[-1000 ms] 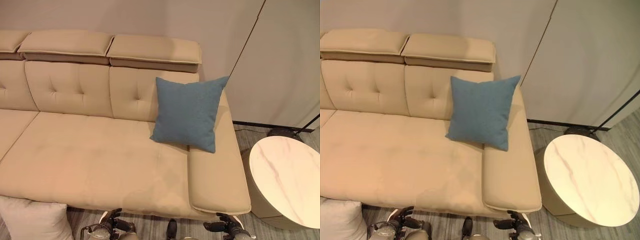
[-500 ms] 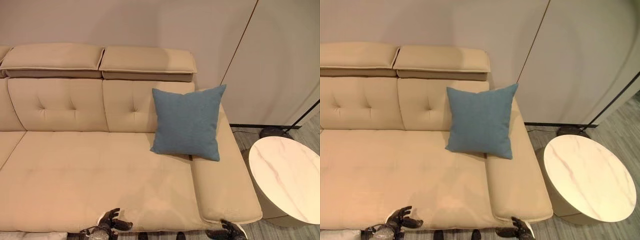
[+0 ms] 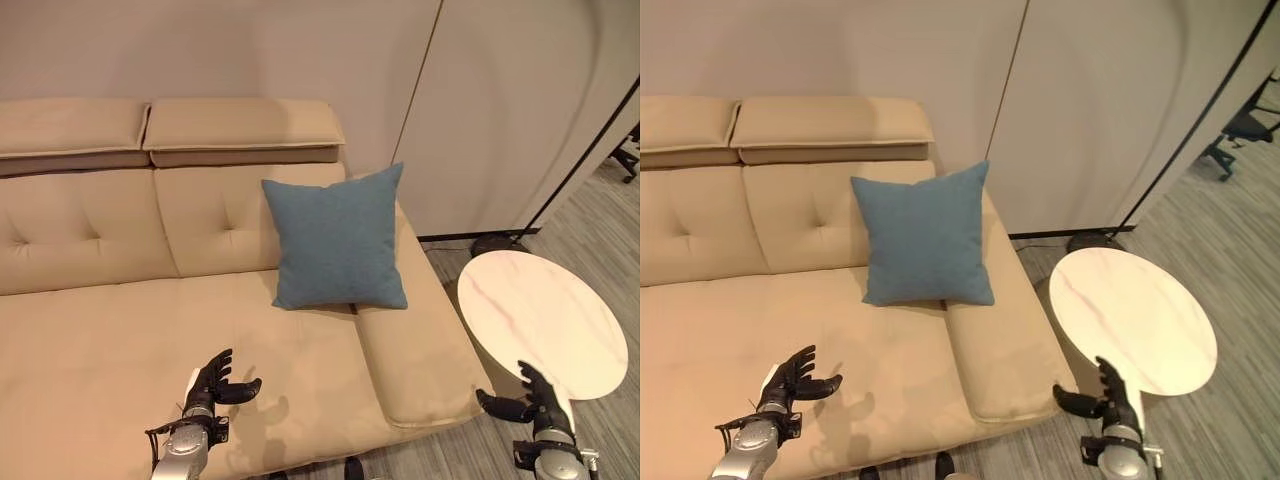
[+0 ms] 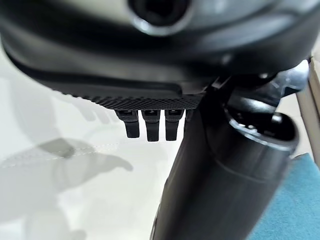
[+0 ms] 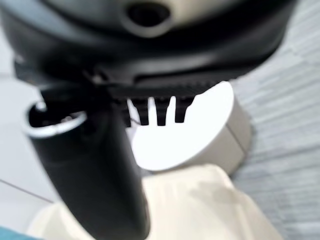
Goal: Pick up all the scattered cushions and arrange them neatly on the sofa.
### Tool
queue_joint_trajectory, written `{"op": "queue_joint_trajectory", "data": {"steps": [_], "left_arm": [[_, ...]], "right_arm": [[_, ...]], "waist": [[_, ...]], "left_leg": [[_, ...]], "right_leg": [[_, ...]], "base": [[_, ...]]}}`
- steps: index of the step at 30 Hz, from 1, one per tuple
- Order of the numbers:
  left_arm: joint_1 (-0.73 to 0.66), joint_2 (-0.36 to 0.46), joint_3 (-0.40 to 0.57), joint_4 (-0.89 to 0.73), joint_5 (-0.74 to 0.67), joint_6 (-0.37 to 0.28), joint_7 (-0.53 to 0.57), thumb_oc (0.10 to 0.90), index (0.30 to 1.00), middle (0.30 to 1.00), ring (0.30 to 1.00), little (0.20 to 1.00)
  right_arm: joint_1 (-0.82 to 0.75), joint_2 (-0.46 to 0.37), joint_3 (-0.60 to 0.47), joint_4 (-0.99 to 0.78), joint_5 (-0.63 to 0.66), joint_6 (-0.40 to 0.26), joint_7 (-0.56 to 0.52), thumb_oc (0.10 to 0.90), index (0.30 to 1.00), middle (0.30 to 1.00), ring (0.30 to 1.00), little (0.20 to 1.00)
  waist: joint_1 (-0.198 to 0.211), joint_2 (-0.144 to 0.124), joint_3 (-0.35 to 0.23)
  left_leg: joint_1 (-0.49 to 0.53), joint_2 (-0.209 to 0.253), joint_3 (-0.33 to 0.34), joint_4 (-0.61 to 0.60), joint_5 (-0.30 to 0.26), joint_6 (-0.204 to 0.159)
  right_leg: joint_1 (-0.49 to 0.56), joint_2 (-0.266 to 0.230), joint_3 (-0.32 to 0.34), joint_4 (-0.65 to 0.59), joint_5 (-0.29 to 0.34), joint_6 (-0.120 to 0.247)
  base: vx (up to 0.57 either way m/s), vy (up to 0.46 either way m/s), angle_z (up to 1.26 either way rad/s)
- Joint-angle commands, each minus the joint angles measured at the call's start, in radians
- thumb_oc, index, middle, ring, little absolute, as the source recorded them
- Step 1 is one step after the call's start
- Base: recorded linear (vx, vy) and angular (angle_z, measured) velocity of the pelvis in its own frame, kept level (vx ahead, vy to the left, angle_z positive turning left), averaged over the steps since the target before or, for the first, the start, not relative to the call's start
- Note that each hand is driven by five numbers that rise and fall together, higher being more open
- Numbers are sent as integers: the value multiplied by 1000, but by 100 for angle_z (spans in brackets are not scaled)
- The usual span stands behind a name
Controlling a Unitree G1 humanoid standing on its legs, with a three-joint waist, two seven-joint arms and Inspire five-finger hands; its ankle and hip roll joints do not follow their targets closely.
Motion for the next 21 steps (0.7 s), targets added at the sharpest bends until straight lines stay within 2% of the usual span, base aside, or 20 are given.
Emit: {"op": "queue_joint_trajectory", "data": {"steps": [1, 5, 9, 15, 21], "left_arm": [[-73, 18, 20, -22, -2, -71, 35, 800, 900, 900, 900, 900], [-137, 24, 0, -31, -46, -83, 52, 800, 900, 900, 900, 900], [-300, 21, -71, -21, -107, -109, 99, 800, 900, 900, 900, 900], [-359, -7, -113, -61, -168, -135, 119, 800, 900, 900, 900, 900], [-387, -10, -153, -53, -183, -143, 125, 800, 900, 900, 900, 900]], "right_arm": [[-107, -56, 13, -8, 10, -72, -43, 800, 900, 900, 900, 900], [-245, -83, 94, 26, 48, -90, -54, 800, 900, 900, 900, 900], [-487, -117, 203, 117, 72, -103, -122, 800, 900, 900, 900, 900], [-659, -117, 243, 190, 91, -100, -197, 800, 900, 900, 900, 900], [-808, -141, 268, 280, 146, -115, -238, 800, 900, 900, 900, 900]], "waist": [[30, 3, -22], [44, 5, -14], [58, 20, 21], [71, 45, 34], [88, 60, 47]], "left_leg": [[-22, 3, -91, 109, -161, 2], [-40, 4, -101, 102, -153, -4], [-134, 5, -138, 71, -104, -22], [-239, 3, -176, 31, -49, -40], [-301, 4, -202, 18, -21, -49]], "right_leg": [[-50, -34, -38, 49, -12, 78], [-63, -35, -54, 44, -14, 74], [-139, -36, -91, 31, -10, 64], [-232, -29, -127, 19, 5, 51], [-285, -22, -137, 15, 7, 42]], "base": [[29, -13, -7], [26, -43, -5], [-83, -90, 35], [-9, -71, 32], [20, -51, 12]]}}
